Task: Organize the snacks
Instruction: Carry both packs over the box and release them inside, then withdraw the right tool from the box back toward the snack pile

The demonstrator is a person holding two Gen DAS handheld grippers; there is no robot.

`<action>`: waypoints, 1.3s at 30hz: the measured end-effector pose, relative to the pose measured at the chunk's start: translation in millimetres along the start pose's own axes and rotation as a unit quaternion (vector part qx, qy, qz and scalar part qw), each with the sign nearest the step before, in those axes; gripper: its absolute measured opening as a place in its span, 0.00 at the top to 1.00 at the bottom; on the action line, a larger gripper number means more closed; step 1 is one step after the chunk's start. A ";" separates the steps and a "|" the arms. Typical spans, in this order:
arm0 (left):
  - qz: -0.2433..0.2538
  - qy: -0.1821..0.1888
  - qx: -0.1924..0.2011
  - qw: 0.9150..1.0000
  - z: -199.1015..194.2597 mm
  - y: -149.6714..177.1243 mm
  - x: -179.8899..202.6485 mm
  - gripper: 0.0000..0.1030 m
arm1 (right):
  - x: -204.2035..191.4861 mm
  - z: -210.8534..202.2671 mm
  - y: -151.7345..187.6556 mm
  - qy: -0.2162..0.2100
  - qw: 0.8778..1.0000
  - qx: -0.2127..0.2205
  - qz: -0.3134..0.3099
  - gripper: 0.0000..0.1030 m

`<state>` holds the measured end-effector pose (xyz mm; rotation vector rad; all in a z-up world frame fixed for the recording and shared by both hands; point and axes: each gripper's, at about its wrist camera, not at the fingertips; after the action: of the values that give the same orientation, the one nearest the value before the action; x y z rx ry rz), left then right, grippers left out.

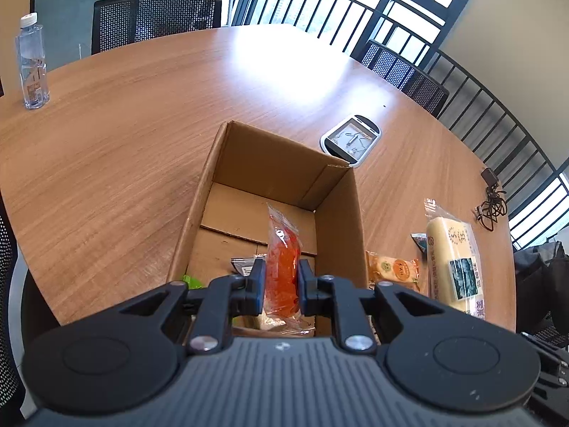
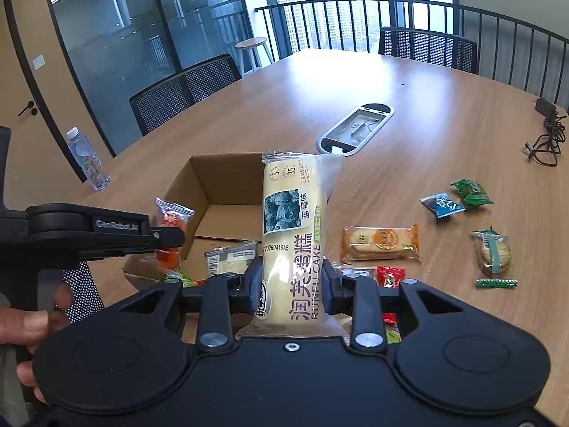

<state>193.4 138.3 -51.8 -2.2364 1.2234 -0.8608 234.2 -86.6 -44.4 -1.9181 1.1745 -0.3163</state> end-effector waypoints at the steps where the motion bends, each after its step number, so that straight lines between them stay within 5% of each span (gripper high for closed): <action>1: -0.001 -0.005 0.002 1.000 0.5 0.1 -0.1 0.83 | -1.8 1.0 -1.1 -0.001 1.000 0.000 -0.001 0.70; 10: -0.015 -0.021 0.018 1.000 -11.0 -7.3 -13.0 0.78 | -13.6 12.6 -7.7 -0.020 1.000 -0.003 0.000 0.69; 21: -0.023 -0.049 0.020 0.998 -28.6 -5.3 -38.4 0.43 | -29.3 30.3 -28.5 -0.062 0.997 -0.018 -0.029 0.67; 25: -0.021 -0.057 0.013 0.998 -30.5 -4.8 -45.7 0.42 | -33.4 22.4 -34.1 -0.075 0.996 0.012 -0.037 0.40; 29: -0.013 -0.063 0.020 0.998 -34.6 -4.9 -44.7 0.32 | -26.7 10.5 -37.6 -0.067 0.997 0.028 -0.032 0.24; 35: -0.001 -0.059 0.027 0.998 -37.7 -2.8 -35.2 0.11 | -7.4 -5.5 -32.4 -0.038 0.998 0.044 -0.025 0.08; 39: -0.003 -0.043 0.030 0.999 -40.8 0.2 -28.7 0.00 | 6.7 -13.2 -25.9 -0.020 0.999 0.043 -0.019 0.06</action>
<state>152.7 159.3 -31.9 -2.2062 1.1369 -0.7847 245.8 -93.8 -17.8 -1.8650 1.0821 -0.3425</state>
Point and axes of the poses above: each gripper's, at about its wrist camera, not at the fingertips, and z roughly the way its jaws point, x to its right, y to its underside, and after that the axes turned 5 degrees about x, right-handed
